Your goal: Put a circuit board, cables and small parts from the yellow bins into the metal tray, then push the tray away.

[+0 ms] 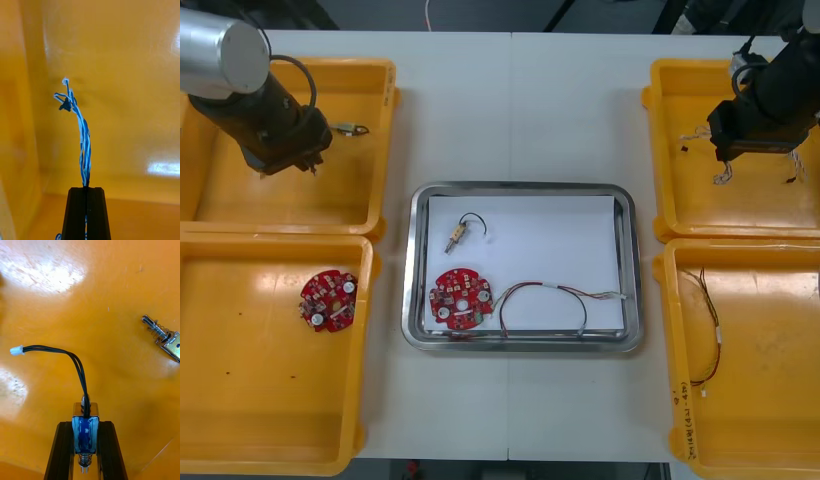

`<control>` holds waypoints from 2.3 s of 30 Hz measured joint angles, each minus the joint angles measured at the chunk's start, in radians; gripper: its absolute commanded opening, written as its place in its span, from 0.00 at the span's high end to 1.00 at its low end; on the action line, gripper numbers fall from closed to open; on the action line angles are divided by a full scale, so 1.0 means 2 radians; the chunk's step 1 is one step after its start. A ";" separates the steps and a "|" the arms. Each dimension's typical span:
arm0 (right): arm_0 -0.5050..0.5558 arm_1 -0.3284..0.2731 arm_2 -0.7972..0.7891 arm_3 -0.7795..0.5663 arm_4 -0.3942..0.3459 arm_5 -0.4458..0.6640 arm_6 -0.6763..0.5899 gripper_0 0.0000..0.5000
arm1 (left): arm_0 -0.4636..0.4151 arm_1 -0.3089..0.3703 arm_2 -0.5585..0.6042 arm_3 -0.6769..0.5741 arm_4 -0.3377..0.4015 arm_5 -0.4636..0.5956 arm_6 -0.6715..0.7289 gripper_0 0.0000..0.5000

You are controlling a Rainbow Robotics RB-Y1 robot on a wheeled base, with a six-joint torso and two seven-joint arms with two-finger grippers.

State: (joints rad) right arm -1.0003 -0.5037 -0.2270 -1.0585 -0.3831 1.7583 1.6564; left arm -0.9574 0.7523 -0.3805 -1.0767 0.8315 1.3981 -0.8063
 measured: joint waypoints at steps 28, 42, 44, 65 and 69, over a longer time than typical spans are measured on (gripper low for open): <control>0.018 -0.021 0.042 -0.253 -0.116 0.079 0.000 1.00 | 0.000 0.026 0.090 -0.187 0.001 0.192 -0.002 1.00; 0.018 -0.051 0.189 -0.348 -0.215 0.079 -0.001 1.00 | 0.000 0.026 0.090 -0.245 0.024 0.226 -0.002 1.00; 0.018 -0.051 0.203 -0.350 -0.230 0.079 -0.001 1.00 | 0.000 0.026 0.090 -0.250 0.024 0.229 -0.002 1.00; 0.018 -0.052 0.321 -0.367 -0.264 0.079 0.096 1.00 | 0.000 0.025 0.090 -0.261 0.024 0.232 -0.013 1.00; 0.018 -0.052 0.340 -0.367 -0.247 0.073 0.140 1.00 | 0.000 0.025 0.090 -0.261 0.024 0.232 -0.013 1.00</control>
State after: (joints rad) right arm -0.9640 -0.6074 0.4526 -1.7924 -0.8773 1.9042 1.9369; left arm -0.9573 0.8023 -0.2003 -1.5988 0.8792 1.8612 -0.8333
